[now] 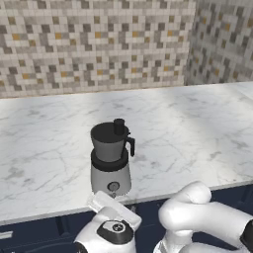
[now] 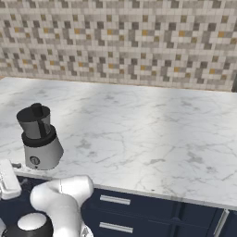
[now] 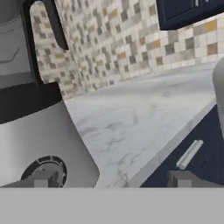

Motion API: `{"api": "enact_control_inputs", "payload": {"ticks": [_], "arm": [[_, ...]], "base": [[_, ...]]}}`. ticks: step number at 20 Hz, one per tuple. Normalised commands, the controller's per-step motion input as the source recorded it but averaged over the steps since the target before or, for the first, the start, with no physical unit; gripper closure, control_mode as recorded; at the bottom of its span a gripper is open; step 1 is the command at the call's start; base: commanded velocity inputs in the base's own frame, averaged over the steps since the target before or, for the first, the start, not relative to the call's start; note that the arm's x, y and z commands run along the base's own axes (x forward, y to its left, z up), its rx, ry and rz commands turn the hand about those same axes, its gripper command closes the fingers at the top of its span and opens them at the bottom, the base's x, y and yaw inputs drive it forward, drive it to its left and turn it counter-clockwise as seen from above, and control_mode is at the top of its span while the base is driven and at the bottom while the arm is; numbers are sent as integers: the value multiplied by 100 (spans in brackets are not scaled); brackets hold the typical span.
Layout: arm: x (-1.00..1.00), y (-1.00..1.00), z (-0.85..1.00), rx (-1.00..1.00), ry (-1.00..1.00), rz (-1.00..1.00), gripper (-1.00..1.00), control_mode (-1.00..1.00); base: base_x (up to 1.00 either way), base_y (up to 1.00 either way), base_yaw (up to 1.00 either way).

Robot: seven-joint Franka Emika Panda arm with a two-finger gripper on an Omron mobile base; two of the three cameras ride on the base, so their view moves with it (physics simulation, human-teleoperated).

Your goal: Open the blender lid, put the peach in the blender, close the lid, and start the blender.

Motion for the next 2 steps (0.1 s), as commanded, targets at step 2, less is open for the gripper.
{"api": "enact_control_inputs", "payload": {"ticks": [2], "arm": [[-28, 0, 82, 0, 0, -5, -100, -100]], "base": [[0, 0, 0]]}}
